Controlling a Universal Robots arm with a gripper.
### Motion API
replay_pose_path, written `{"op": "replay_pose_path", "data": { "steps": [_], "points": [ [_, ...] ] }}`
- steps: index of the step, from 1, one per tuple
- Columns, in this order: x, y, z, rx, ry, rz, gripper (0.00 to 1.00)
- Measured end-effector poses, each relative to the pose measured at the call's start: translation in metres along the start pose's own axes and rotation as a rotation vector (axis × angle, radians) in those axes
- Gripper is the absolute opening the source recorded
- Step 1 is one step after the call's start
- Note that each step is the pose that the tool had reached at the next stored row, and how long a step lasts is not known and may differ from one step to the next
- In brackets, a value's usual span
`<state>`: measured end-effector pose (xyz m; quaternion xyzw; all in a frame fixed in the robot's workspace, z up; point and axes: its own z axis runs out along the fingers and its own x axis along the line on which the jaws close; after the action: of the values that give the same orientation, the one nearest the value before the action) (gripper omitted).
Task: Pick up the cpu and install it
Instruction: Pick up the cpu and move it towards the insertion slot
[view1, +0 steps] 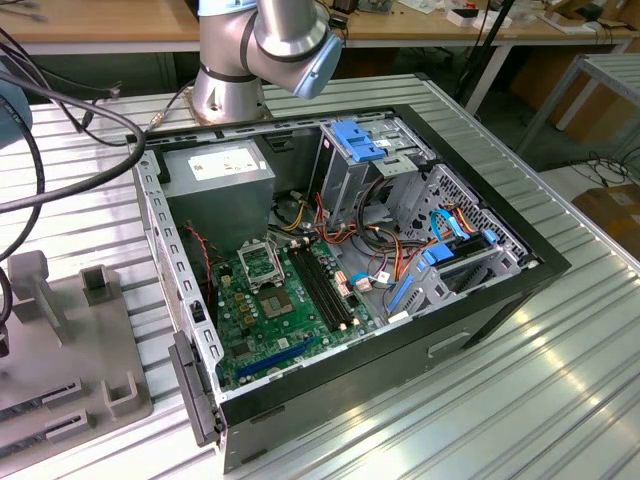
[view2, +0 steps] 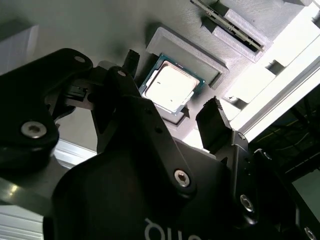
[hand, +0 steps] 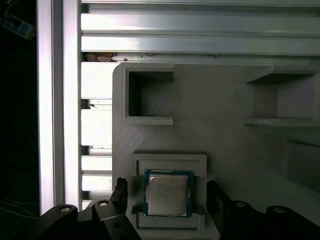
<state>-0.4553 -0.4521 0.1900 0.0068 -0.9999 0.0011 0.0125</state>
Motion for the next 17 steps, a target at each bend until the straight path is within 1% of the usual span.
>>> {"op": "replay_pose_path", "data": {
  "steps": [8, 9, 17],
  "points": [
    [-0.0001, 0.0001, 0.0002, -0.0002, -0.0004, 0.000, 0.72],
    [-0.0001, 0.0001, 0.0003, -0.0002, -0.0004, 0.000, 0.65],
    [-0.0002, 0.0001, 0.0002, -0.0001, -0.0003, -0.005, 0.65]
  ]
}}
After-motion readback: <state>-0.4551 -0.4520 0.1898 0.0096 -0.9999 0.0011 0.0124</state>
